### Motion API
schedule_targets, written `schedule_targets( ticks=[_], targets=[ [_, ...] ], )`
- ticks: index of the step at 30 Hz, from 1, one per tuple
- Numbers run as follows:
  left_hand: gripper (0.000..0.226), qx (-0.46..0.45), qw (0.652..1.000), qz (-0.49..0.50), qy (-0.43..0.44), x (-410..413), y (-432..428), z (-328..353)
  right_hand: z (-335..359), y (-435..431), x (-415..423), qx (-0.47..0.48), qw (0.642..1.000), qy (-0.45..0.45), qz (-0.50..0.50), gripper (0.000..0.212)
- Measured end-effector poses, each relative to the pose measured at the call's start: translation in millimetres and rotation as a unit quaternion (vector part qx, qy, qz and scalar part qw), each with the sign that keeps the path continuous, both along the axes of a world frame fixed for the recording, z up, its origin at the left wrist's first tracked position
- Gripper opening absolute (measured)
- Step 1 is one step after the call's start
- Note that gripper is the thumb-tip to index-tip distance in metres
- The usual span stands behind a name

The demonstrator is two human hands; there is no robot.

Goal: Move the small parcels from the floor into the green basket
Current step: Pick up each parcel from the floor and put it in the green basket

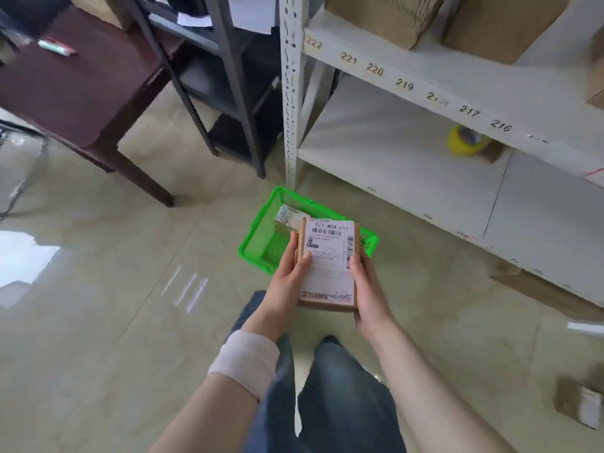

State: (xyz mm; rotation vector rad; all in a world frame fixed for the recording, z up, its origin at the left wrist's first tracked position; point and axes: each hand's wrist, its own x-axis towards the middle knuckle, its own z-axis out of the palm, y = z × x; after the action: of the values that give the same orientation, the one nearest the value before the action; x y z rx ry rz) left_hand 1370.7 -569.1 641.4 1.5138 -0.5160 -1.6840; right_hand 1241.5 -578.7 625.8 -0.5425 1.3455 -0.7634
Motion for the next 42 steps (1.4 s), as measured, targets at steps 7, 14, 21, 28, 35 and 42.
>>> schedule_targets(
  ticks=[7,14,21,28,35,42],
  targets=[
    [0.058,0.038,0.988,-0.150,-0.028,11,-61,-71,-60,-17,7,0.038,0.993,0.017,-0.109,0.051],
    [0.051,0.052,0.973,-0.213,-0.068,-22,-85,-158,-136,-25,-21,0.083,0.989,0.004,-0.119,0.050],
    [0.052,0.048,0.969,-0.229,-0.073,-36,-96,-363,-343,-36,-37,0.108,0.981,0.045,-0.156,0.050],
    [0.057,0.055,0.954,-0.281,-0.089,-25,-97,-542,-525,-36,-28,0.110,0.982,0.069,-0.140,0.055],
    [0.068,0.073,0.940,-0.317,-0.100,-18,-110,-599,-573,-51,-31,0.101,0.987,0.084,-0.089,0.051],
    [0.081,0.110,0.900,-0.382,-0.181,-13,-124,-591,-561,-46,-36,0.174,0.980,0.067,-0.077,0.059]
  ],
)
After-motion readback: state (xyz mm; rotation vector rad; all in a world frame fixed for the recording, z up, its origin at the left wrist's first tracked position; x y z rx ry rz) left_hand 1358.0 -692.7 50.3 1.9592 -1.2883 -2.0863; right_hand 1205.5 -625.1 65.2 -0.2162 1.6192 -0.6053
